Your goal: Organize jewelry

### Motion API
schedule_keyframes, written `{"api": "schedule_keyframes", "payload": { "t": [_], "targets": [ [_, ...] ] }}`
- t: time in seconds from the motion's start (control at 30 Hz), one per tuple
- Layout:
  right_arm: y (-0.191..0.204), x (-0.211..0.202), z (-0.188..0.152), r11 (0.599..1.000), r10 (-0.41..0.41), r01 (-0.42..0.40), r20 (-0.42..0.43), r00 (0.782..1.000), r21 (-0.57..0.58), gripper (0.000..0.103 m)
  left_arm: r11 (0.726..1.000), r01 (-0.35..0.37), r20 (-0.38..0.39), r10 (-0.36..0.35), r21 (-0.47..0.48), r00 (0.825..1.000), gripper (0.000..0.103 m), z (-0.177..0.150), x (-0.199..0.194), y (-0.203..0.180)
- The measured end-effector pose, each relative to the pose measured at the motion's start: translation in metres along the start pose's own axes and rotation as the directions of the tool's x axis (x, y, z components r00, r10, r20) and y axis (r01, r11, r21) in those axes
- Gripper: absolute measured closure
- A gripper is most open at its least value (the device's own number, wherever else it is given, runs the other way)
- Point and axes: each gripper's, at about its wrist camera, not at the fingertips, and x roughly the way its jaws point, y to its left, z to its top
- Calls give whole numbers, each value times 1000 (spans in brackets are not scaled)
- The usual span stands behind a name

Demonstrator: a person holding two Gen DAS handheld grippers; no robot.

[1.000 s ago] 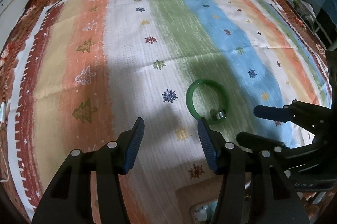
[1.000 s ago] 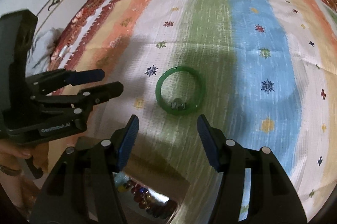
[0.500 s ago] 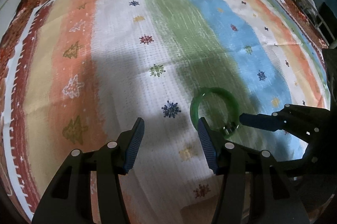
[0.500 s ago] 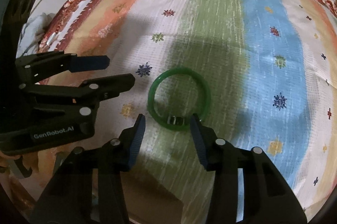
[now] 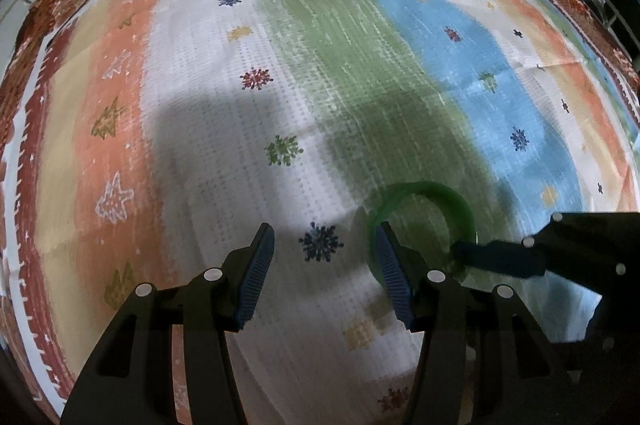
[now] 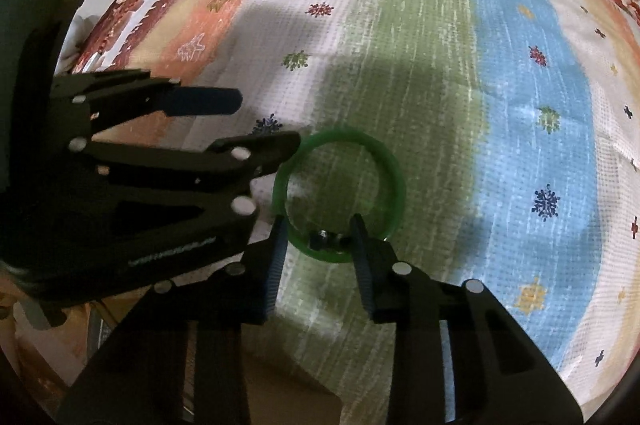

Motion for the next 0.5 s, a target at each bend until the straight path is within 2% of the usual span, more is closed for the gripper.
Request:
{"api": "schedule_keyframes", "payload": {
  "t": [0.17,0.27,0.5],
  "targets": [
    [1,2,0,1000,22,-22,-10,1000,1,79,1000,-2,-1,2,8,1000,49,5,4,0],
    [2,2,-1,1000,23,-23,-8,1000,-2,79,1000,8,-3,-8,9,1000,49,4,3,2],
    [-1,3,-1,999,41,-41,-6,999,19,80,997,-58,-15,59,50,998,51,0,13,-1]
  ]
}}
